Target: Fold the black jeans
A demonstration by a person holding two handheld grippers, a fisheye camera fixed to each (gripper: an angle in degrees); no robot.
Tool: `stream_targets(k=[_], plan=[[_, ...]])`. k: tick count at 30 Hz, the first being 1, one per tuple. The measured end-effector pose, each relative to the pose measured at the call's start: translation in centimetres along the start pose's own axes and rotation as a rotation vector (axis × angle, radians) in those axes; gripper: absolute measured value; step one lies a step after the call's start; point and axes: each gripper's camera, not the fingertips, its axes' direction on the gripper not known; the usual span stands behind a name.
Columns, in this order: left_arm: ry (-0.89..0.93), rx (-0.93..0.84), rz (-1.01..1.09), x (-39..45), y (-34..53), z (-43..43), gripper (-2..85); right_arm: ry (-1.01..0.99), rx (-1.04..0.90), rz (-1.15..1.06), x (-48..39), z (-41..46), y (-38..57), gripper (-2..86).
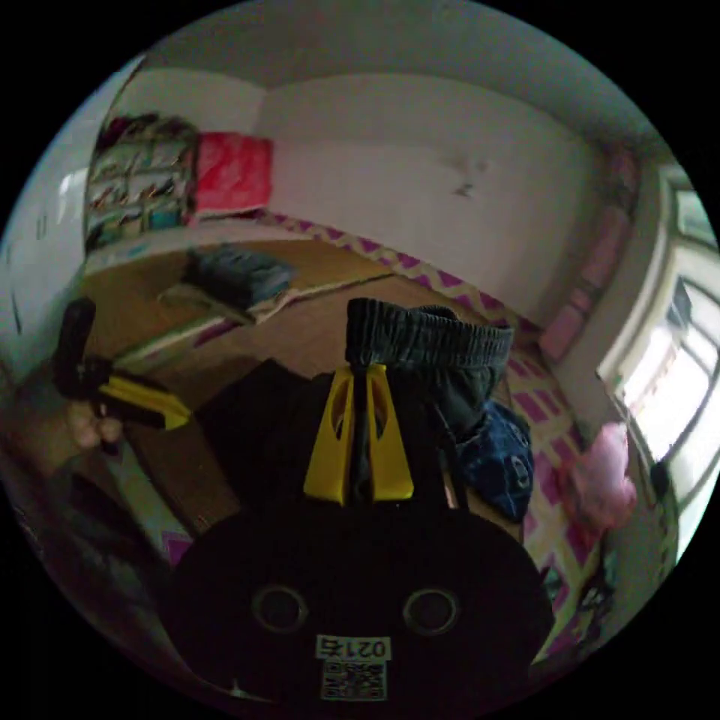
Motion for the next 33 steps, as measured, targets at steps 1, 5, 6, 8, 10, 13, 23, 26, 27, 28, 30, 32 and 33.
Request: stream_targets(k=[1, 5, 6, 8, 10, 13, 23, 26, 27, 28, 30, 32, 33], plan=[[-0.005, 0.013, -0.024, -1.0, 0.0, -1.4, 1.5, -0.013, -0.014, -0.108, -8.0, 3.2, 0.9, 0.3], [-0.035, 0.031, -0.073, -3.9, 0.0, -5.2, 0.8, -0.063, -0.159, -0.317, -25.9, 14.8, 7.9, -0.1], [-0.041, 0.038, -0.085, -4.9, -0.2, -6.4, 0.6, -0.078, -0.212, -0.340, -28.9, 18.3, 10.8, -0.2], [-0.060, 0.042, -0.100, -6.2, -0.6, -8.2, 0.5, -0.093, -0.193, -0.272, -29.6, 19.3, 13.3, -0.2], [-0.077, 0.057, -0.115, -7.8, -1.6, -10.3, 0.3, -0.098, -0.117, -0.186, -28.9, 16.9, 14.1, -0.3], [-0.064, 0.086, -0.136, -9.8, -3.5, -12.1, 0.2, -0.091, -0.014, -0.184, -30.9, 14.8, 16.1, -0.2], [-0.011, 0.120, -0.293, -17.0, -11.0, -15.4, 8.2, -0.329, -0.235, -0.271, -31.1, 20.7, 27.1, 5.2], [0.048, 0.105, -0.387, -20.7, -13.7, -15.9, 12.0, -0.306, -0.183, -0.126, -20.9, 17.0, 29.4, 9.1], [0.068, 0.090, -0.423, -22.2, -14.7, -16.0, 13.5, -0.251, -0.166, -0.020, -15.1, 16.1, 30.3, 11.2], [0.078, 0.065, -0.473, -23.8, -15.7, -16.2, 14.8, -0.195, -0.166, 0.095, -8.8, 16.2, 31.5, 13.1], [0.107, -0.009, -0.510, -25.7, -17.2, -16.1, 17.3, -0.179, -0.236, 0.254, 0.4, 18.6, 33.9, 14.5], [0.146, -0.073, -0.556, -27.4, -18.5, -16.0, 18.2, -0.284, -0.321, 0.394, 8.2, 22.7, 37.2, 15.4], [0.176, -0.120, -0.564, -28.2, -19.3, -15.8, 18.1, -0.404, -0.368, 0.482, 12.4, 25.7, 39.7, 16.0]])
